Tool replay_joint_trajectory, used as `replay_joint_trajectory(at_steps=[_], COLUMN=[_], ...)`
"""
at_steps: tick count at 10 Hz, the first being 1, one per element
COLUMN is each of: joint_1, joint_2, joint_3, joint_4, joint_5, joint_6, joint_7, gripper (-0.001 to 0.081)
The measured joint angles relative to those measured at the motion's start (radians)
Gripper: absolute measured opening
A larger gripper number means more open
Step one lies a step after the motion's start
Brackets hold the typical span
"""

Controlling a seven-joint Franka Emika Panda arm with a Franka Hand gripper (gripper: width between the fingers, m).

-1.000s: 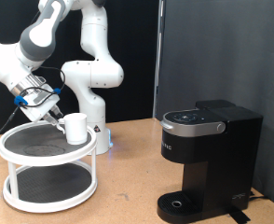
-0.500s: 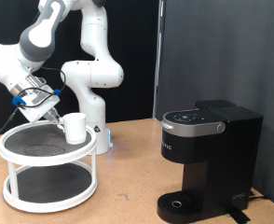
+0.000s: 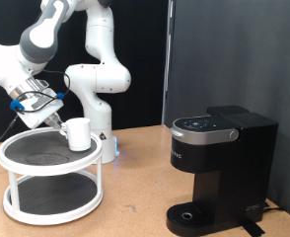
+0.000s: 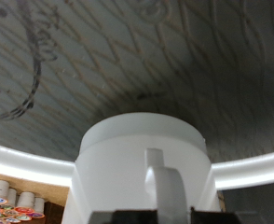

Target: Make a cup of coffee with the keurig machine

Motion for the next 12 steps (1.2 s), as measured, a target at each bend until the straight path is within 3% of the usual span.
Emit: replay_joint_trajectory(at_steps=[2,5,9,12], joint_1=[0.0,0.0,0.007,0.047], joint_2=[0.0,0.0,0.002,-0.001], joint_3=[0.014,0.026,0.051,0.147], joint_4=[0.058,0.117,0.094,0.037], joint_5=[-0.001,-0.005,0.014,0.133], joint_6=[-0.08,-0.141,-0.135,-0.004], joint_7=[0.078,0.099,0.121,0.174], gripper=[0.0,0.0,0.0,0.0])
